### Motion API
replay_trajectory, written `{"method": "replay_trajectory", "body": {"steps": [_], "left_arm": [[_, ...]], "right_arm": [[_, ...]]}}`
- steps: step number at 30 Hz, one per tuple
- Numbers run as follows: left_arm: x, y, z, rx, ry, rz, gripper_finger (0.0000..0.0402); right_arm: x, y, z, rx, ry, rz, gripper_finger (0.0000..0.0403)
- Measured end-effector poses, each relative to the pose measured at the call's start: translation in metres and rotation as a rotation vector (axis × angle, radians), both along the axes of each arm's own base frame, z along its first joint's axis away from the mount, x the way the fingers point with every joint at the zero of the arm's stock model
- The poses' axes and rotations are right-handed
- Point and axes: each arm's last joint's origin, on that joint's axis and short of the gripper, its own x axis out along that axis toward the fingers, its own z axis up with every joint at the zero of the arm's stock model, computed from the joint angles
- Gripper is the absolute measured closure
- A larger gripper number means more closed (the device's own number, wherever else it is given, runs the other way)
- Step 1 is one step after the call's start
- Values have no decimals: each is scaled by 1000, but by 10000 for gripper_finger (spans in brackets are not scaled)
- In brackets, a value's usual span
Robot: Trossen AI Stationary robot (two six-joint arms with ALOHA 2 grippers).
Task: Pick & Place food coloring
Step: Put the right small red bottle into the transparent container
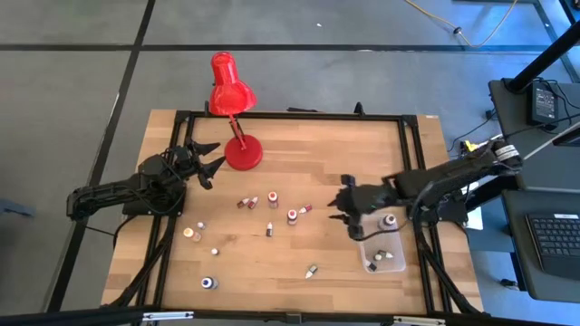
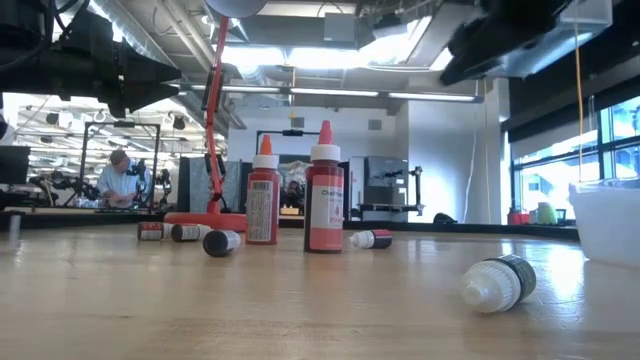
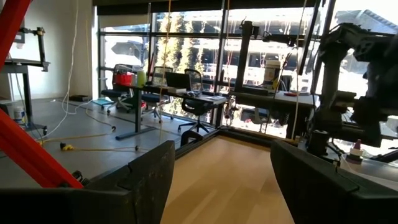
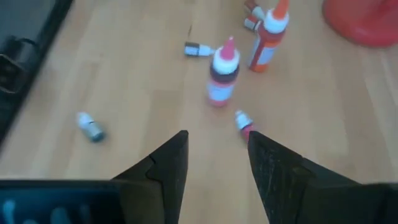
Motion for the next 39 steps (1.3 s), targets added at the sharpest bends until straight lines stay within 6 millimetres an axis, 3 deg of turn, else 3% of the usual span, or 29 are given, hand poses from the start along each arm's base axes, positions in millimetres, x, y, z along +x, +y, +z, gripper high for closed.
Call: {"method": "replay_trajectory", "body": {"steps": [5,11,19,24,32,39], "left_arm": [[0,0,0,0,0,0,142],[0,0,0,0,0,0,142],[0,0,0,0,0,0,142],[0,0,0,0,0,1,142],[0,0,0,6,4,2,142],[0,0,0,7,4,2,142]], "right_arm": [[28,-21,-28,-102,52,12,234],[56,-42,-72,-68,148,32,234],[76,-55,-116,-34,195,86,234],[78,-60,-128,-20,222,89,234],[81,-60,-129,-18,190,108,235],[83,-60,-138,-14,212,108,284]]}}
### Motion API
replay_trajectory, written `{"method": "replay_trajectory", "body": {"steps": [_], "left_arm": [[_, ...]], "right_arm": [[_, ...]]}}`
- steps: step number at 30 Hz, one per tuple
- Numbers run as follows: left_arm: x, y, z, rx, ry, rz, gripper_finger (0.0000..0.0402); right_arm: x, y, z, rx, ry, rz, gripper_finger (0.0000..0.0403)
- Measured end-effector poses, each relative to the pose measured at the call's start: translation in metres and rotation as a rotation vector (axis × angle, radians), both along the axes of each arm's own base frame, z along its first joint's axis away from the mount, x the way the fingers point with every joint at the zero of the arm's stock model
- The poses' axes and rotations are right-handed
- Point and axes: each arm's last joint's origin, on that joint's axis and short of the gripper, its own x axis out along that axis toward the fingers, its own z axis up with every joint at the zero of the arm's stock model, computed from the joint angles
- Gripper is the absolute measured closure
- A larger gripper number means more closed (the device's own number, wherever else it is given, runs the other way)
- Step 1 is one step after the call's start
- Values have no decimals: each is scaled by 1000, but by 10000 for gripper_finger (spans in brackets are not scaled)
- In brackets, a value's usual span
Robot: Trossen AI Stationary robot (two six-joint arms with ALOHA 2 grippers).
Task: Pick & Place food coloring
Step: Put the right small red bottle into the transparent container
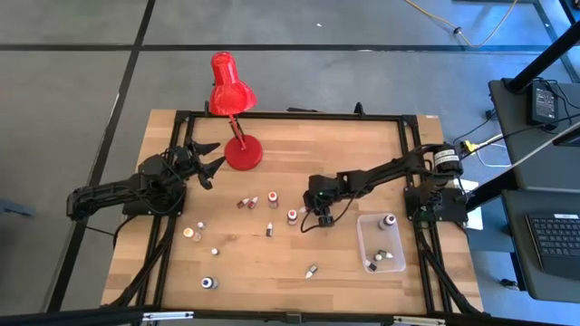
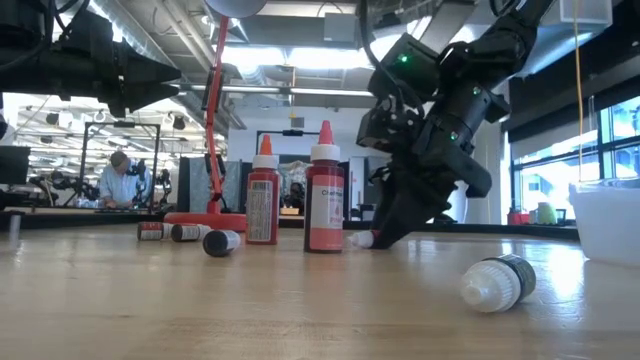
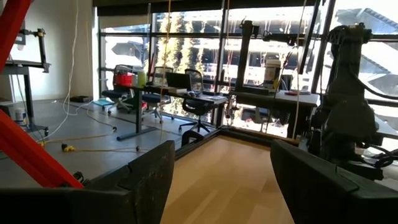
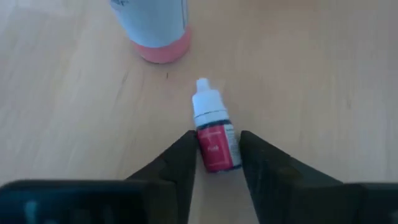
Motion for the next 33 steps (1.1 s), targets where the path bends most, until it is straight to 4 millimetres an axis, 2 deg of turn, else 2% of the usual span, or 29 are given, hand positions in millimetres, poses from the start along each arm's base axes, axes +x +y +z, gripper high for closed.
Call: {"method": "replay_trajectory", "body": {"steps": [6,11,14,18,23,28,33], "left_arm": [[0,0,0,0,0,0,142],[0,0,0,0,0,-1,142],[0,0,0,0,0,0,142],[0,0,0,0,0,0,142],[0,0,0,0,1,0,142],[0,0,0,0,1,1,142],[0,0,0,0,0,1,142]], "right_arm": [[-1,0,2,-1,-1,-1,335],[-4,3,7,19,40,-28,331],[-3,14,25,42,66,-32,319],[-9,36,52,68,147,-20,323],[-33,72,87,143,225,-3,330],[-70,100,113,197,291,-127,325],[-108,127,126,179,365,-263,326]]}}
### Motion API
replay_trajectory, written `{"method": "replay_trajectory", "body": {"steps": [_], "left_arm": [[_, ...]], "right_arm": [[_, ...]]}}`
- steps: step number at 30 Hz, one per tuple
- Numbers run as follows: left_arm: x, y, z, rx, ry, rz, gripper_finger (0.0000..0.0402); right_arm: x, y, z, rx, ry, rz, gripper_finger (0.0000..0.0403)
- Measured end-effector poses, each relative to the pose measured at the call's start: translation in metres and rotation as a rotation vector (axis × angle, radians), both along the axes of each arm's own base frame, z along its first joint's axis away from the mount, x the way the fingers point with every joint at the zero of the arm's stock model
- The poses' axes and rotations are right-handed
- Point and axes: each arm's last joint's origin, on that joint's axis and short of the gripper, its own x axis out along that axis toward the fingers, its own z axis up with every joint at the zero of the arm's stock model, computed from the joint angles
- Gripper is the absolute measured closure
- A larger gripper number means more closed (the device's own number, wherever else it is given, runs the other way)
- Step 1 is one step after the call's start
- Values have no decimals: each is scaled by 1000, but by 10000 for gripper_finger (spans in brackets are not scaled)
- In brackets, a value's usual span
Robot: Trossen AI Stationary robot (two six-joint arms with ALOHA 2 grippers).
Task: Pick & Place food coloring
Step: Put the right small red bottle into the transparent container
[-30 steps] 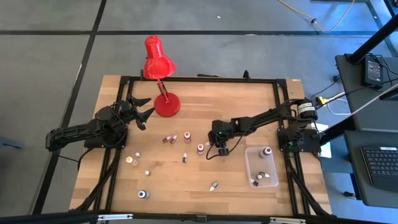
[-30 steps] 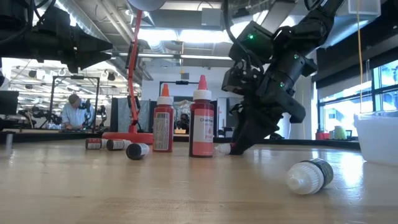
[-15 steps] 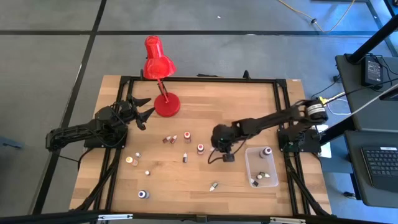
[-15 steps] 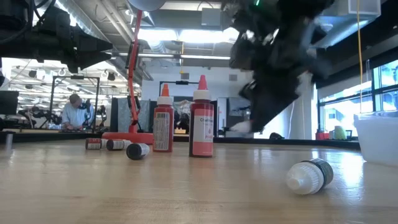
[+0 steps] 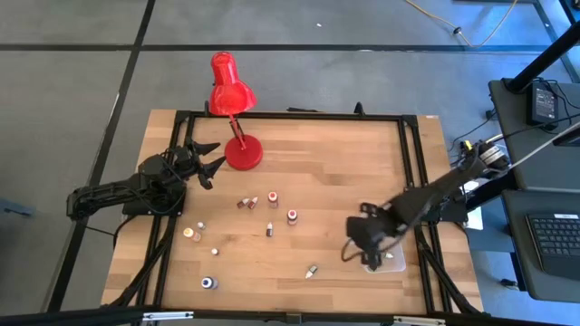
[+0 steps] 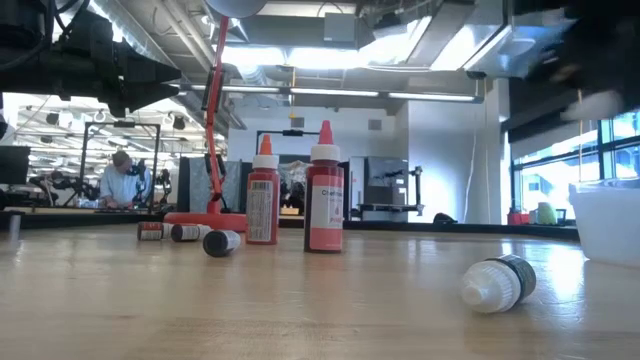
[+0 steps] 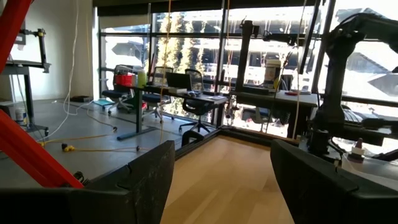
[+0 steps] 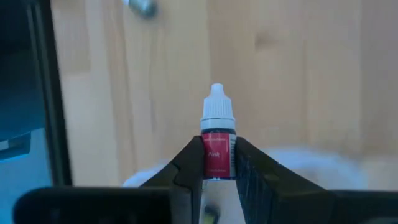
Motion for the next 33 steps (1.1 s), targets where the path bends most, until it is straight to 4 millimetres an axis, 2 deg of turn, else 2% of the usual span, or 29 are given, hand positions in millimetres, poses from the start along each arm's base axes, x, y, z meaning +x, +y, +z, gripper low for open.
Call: {"method": "replay_trajectory", "body": {"steps": [7,11,19,33], "left_arm": [[0,0,0,0,0,-1,142],[0,0,0,0,0,-1,142],[0,0,0,-5,-3,-2,142],[0,0,0,-7,-4,-1,142]], "right_arm": [[-33,30,-11,-36,33,-82,320],[-49,38,-24,-41,92,-172,319],[-71,50,-39,-28,126,-234,318],[-73,53,-40,-11,92,-288,318]]}}
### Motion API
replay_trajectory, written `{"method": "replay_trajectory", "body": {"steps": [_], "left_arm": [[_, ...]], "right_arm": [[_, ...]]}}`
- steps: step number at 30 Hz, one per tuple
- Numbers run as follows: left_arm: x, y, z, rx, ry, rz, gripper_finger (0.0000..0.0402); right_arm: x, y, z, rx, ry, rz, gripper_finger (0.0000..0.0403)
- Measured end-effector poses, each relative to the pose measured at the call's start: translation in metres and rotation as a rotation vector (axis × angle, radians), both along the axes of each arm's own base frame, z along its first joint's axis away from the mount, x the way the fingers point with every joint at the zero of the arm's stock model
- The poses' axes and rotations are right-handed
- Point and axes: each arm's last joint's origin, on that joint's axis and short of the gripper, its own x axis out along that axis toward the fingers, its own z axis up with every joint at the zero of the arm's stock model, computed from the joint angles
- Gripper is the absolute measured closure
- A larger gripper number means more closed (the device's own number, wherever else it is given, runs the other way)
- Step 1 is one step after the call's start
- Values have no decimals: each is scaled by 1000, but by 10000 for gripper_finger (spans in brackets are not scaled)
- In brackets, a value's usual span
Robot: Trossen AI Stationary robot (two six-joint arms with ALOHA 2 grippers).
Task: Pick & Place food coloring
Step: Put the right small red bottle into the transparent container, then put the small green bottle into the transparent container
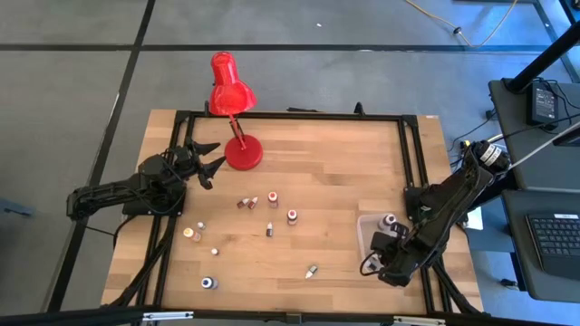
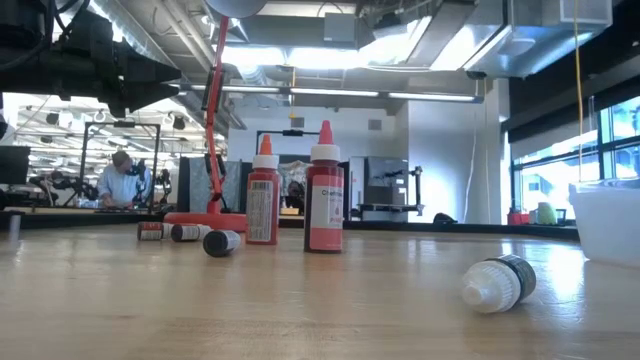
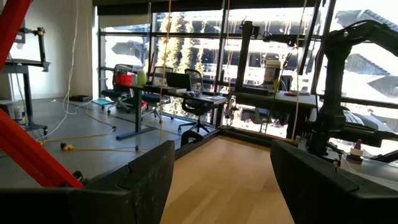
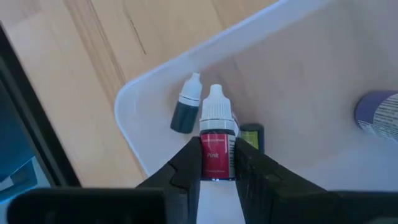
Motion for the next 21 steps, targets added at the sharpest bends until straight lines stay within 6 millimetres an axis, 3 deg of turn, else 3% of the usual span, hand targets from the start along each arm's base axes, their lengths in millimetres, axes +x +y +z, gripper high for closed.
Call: {"method": "replay_trajectory", "body": {"steps": [15,19,21], "left_arm": [[0,0,0,0,0,0,142],[0,0,0,0,0,1,142],[0,0,0,0,0,1,142]], "right_arm": [[3,1,2,28,-14,30,259],[15,-7,8,-37,-71,88,258],[23,-13,11,-124,-130,200,257]]}}
